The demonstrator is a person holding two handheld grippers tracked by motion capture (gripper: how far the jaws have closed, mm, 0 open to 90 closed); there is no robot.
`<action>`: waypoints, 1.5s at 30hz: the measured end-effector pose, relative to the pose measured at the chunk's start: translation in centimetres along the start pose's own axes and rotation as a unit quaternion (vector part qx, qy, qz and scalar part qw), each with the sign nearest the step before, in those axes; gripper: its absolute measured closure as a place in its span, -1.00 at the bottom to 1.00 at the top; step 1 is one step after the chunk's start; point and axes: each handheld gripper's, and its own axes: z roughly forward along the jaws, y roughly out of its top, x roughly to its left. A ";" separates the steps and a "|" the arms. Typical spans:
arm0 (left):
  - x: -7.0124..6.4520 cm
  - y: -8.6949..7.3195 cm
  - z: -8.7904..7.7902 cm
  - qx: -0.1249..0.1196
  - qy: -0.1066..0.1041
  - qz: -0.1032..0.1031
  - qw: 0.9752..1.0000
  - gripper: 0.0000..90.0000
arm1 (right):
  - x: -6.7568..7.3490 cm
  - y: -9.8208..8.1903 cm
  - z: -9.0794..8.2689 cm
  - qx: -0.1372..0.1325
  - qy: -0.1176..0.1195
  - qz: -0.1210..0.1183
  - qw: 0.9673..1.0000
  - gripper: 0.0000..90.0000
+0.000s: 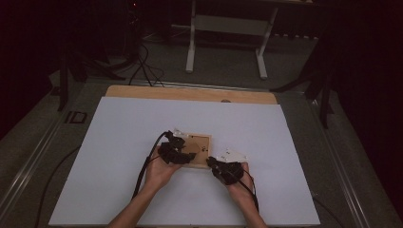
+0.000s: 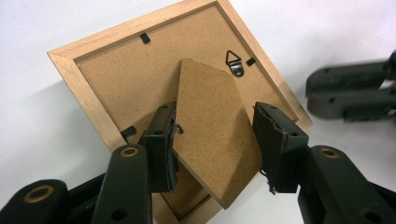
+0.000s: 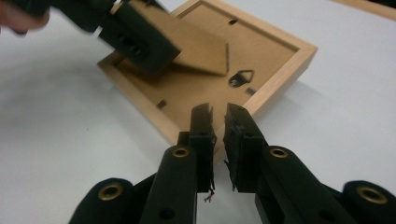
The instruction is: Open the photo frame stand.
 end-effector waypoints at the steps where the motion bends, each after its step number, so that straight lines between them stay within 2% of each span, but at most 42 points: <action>1: -0.1 0.0 -0.1 -0.002 0.003 0.007 1.000 0.18 | -0.1 0.1 -0.2 -0.001 -0.002 0.005 1.000 0.77; 11: -1.1 -0.6 -0.5 -0.018 0.024 0.038 0.999 0.18 | -1.9 1.2 -2.0 -0.025 -0.004 0.030 0.999 0.68; 22: -2.0 -1.8 -1.0 -0.048 0.045 0.063 0.996 0.18 | -2.8 3.1 -3.5 -0.043 -0.006 0.023 0.999 0.57; 28: -2.3 -2.2 -1.0 -0.057 0.051 0.069 0.995 0.18 | -3.0 4.3 -3.5 -0.045 -0.004 0.019 0.999 0.51; 29: -2.4 -2.5 -1.0 -0.063 0.056 0.078 0.993 0.18 | -3.0 4.8 -3.3 -0.040 -0.003 0.014 0.999 0.46; 35: -2.7 -3.1 -1.1 -0.074 0.064 0.091 0.991 0.18 | -3.0 5.6 -2.7 -0.032 0.001 0.009 0.999 0.41; 45: -3.0 -3.8 -1.2 -0.085 0.074 0.104 0.988 0.18 | -3.3 6.0 -1.9 -0.024 0.012 0.022 0.999 0.30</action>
